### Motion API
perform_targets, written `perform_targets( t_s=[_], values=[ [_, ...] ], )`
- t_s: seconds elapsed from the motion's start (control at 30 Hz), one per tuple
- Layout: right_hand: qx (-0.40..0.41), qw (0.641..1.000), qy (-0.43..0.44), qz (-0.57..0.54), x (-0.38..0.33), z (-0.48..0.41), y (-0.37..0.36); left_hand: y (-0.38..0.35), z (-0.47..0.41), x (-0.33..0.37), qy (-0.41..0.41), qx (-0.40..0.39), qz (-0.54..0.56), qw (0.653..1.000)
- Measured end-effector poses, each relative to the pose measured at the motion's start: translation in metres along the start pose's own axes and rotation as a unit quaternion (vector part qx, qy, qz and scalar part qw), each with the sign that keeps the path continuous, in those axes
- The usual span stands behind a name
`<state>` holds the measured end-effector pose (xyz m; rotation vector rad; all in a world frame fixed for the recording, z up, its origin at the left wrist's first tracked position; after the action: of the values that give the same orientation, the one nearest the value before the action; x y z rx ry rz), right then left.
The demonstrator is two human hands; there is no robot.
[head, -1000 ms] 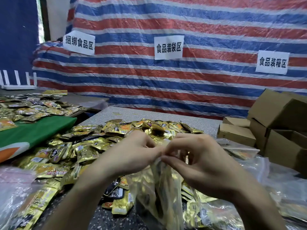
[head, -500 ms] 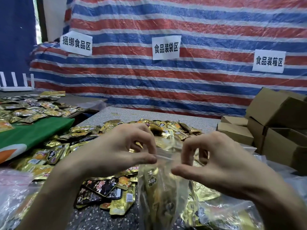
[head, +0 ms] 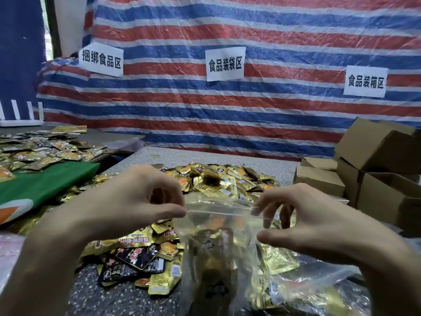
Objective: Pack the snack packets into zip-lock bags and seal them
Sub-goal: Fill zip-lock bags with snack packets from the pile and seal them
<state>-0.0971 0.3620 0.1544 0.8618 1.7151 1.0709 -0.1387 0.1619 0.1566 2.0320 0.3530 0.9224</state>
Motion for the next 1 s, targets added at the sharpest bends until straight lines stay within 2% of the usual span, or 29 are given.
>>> perform_targets(
  t_s=[0.17, 0.3, 0.43, 0.53, 0.67, 0.8, 1.0],
  values=[
    [0.084, 0.995, 0.054, 0.01, -0.009, 0.008, 0.021, 0.011, 0.002, 0.008, -0.025, 0.038, 0.034, 0.998],
    [0.1, 0.993, 0.056, -0.022, -0.011, 0.009, 0.024, 0.021, 0.002, 0.006, -0.02, 0.092, 0.075, 0.993],
    [0.058, 0.996, 0.022, -0.064, -0.002, 0.006, 0.016, 0.017, -0.001, -0.009, 0.026, 0.074, 0.091, 0.993],
    [0.072, 0.993, 0.027, -0.089, -0.002, 0.008, 0.02, 0.016, -0.001, -0.016, 0.05, 0.054, 0.058, 0.996],
    [0.094, 0.986, 0.035, -0.134, -0.003, 0.01, 0.026, 0.016, 0.004, -0.026, 0.079, 0.034, 0.086, 0.993],
    [0.088, 0.986, 0.028, -0.136, -0.002, 0.009, 0.024, 0.014, 0.007, -0.032, 0.085, 0.01, 0.105, 0.991],
    [0.115, 0.982, 0.039, -0.142, -0.011, 0.013, 0.031, 0.022, 0.007, -0.03, 0.052, 0.047, 0.078, 0.994]
  ],
)
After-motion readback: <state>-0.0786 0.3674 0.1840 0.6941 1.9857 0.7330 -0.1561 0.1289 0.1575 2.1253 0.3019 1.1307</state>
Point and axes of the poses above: each hand's wrist, its own z-axis away from the middle knuckle, its own y-axis out of the back of the hand, x = y × z, the point moved 9 cm from there along -z, towards the middle knuckle, and after that the axes turned 1 degree about x, right-handed, at the moved point
